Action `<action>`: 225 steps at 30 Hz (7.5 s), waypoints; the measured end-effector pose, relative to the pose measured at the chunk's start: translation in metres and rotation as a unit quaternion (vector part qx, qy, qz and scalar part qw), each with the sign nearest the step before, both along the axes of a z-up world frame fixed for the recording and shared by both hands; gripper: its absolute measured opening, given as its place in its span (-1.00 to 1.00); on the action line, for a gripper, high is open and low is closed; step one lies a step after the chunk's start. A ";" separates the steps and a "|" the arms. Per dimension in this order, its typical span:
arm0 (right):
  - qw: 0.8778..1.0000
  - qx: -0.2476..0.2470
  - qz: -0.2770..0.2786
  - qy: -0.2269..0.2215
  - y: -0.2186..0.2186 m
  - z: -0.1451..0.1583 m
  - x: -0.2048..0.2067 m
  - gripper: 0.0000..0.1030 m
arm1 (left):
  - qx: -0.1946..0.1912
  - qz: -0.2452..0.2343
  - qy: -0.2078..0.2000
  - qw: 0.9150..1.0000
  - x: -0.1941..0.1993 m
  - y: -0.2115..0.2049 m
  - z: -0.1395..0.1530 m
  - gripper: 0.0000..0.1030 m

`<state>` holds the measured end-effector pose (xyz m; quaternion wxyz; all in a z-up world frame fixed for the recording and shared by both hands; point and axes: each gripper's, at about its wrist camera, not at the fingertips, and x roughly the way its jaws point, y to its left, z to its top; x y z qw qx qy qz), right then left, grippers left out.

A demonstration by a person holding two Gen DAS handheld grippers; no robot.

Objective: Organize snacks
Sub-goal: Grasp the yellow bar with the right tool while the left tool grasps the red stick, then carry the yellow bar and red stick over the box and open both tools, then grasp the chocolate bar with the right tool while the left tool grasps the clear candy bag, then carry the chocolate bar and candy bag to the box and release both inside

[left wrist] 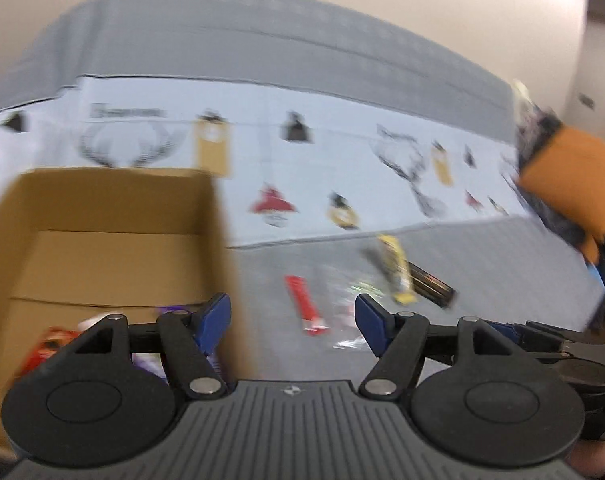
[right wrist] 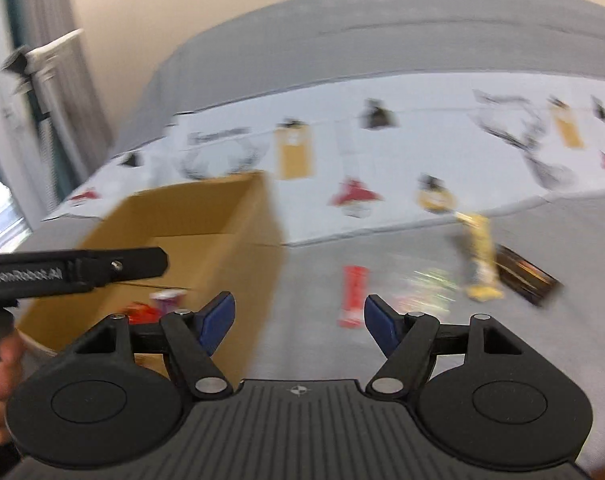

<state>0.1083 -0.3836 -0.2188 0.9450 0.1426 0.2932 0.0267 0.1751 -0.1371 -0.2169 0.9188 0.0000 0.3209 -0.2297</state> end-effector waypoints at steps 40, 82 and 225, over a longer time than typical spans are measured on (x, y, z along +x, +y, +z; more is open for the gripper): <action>0.993 -0.028 -0.012 0.114 -0.115 -0.103 0.098 -0.51 | 0.067 0.033 0.185 0.980 0.088 -0.095 -0.125 -0.78; 0.985 -0.048 0.164 -0.014 0.176 0.067 0.044 -0.50 | -0.034 0.198 0.022 0.979 0.014 0.179 -0.010 -0.78; 0.983 -0.062 0.149 0.088 0.212 0.014 0.079 0.31 | -0.017 0.191 0.083 0.978 -0.003 0.198 0.008 0.65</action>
